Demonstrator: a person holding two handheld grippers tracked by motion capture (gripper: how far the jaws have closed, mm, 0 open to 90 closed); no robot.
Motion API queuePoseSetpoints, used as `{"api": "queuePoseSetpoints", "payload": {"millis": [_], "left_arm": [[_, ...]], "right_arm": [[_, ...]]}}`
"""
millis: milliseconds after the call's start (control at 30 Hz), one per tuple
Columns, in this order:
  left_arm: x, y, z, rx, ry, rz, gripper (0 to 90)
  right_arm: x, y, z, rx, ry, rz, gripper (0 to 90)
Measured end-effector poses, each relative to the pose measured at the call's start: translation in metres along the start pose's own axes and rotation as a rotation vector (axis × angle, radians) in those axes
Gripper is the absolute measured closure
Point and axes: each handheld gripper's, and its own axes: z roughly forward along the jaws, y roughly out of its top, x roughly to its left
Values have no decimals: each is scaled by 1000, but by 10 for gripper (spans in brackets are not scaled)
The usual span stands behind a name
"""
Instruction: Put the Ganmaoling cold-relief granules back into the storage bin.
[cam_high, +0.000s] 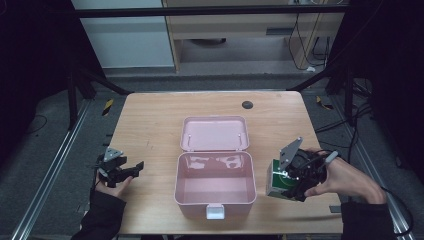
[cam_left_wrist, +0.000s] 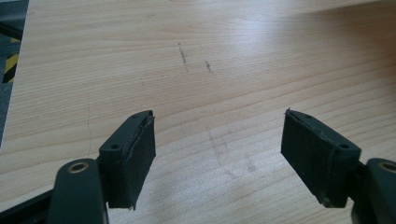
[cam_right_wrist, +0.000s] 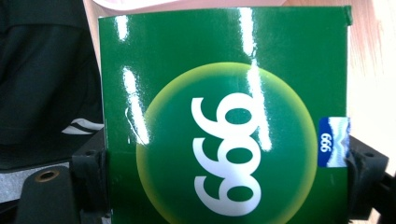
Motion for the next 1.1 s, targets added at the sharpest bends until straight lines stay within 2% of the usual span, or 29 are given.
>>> {"api": "queuePoseSetpoints", "payload": {"millis": [367, 1100], "left_arm": [[0, 0, 0, 0, -1, -1, 255], [0, 0, -1, 0, 0, 1, 256]], "right_arm": [[-2, 9, -17, -7, 2, -10, 159], [-5, 24, -40, -27, -18, -20, 159]]}}
